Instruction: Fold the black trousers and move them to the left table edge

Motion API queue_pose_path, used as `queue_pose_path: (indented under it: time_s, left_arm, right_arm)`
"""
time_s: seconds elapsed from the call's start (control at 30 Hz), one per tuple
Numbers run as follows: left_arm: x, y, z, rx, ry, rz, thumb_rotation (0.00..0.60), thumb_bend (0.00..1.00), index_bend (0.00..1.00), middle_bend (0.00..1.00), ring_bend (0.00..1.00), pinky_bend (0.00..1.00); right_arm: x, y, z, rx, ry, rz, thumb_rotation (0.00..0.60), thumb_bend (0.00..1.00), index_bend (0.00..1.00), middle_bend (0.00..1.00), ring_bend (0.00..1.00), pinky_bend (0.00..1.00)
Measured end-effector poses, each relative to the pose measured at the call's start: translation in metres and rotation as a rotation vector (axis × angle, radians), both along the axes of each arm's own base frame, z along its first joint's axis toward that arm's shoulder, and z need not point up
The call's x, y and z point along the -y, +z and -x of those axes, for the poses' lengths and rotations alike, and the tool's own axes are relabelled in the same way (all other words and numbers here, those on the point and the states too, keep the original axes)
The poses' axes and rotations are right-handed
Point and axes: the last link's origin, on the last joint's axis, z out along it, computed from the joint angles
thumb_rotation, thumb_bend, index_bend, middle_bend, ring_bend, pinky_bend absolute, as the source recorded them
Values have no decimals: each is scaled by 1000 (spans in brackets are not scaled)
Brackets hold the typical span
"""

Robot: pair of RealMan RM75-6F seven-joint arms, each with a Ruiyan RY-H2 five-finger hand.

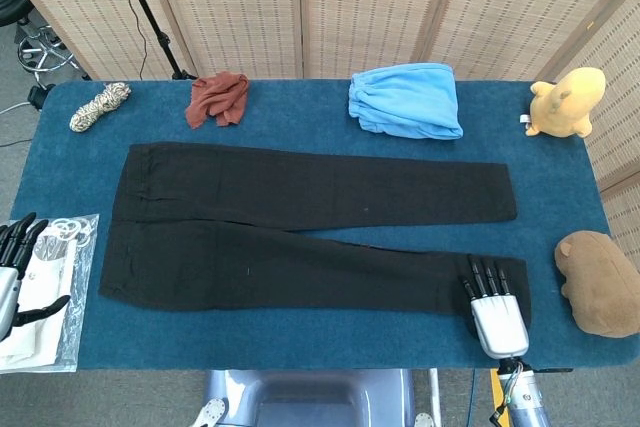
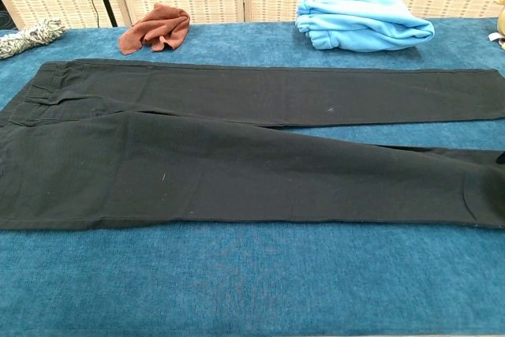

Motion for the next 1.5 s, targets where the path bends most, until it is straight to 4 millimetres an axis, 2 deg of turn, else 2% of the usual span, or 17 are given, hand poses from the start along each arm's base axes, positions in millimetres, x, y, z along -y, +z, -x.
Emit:
queue_pose_path:
  time_s: [0.2, 0.4, 0.57, 0.7, 0.87, 1.0, 1.23, 1.33, 1.4, 1.5]
  left_arm:
    - [0, 2, 1, 8, 1, -9, 600, 0, 0, 0, 0, 0]
    - [0, 3, 1, 12, 2, -10, 600, 0, 0, 0, 0, 0]
    - [0, 3, 1, 12, 5, -9, 600, 0, 0, 0, 0, 0]
    - [0, 2, 1, 10, 6, -7, 600, 0, 0, 0, 0, 0]
    - [0, 1, 1, 6, 4, -4, 600, 0, 0, 0, 0, 0]
    - [0, 2, 1, 11, 6, -8, 600, 0, 0, 0, 0, 0]
    - [0, 4, 1, 15, 6, -16, 600, 0, 0, 0, 0, 0]
    - [0, 4, 2, 16, 8, -18, 600, 0, 0, 0, 0, 0]
    - [0, 4, 2, 15, 8, -14, 600, 0, 0, 0, 0, 0]
    - [0, 3, 1, 12, 7, -10, 600, 0, 0, 0, 0, 0]
  right_arm:
    - [5, -2, 3, -7, -12, 6, 600, 0, 254, 40, 0, 72]
    - [8, -5, 5, -18, -17, 10, 600, 0, 280, 111, 8, 166]
    - [11, -6, 7, -26, -10, 26, 600, 6, 316, 201, 122, 289]
    - [11, -6, 7, -23, -7, 26, 600, 59, 349, 290, 226, 383]
    - [9, -8, 9, -24, 0, 16, 600, 87, 450, 414, 332, 499]
    - [9, -8, 8, -14, 14, 22, 600, 178, 478, 444, 354, 565]
    - [10, -11, 8, -4, 32, 31, 600, 378, 507, 466, 372, 582]
    - [11, -12, 8, -1, 36, 33, 600, 565, 528, 484, 379, 597]
    - [12, -13, 9, 0, 37, 33, 600, 646, 532, 486, 380, 600]
    - [13, -14, 9, 11, 37, 33, 600, 696, 538, 489, 382, 600]
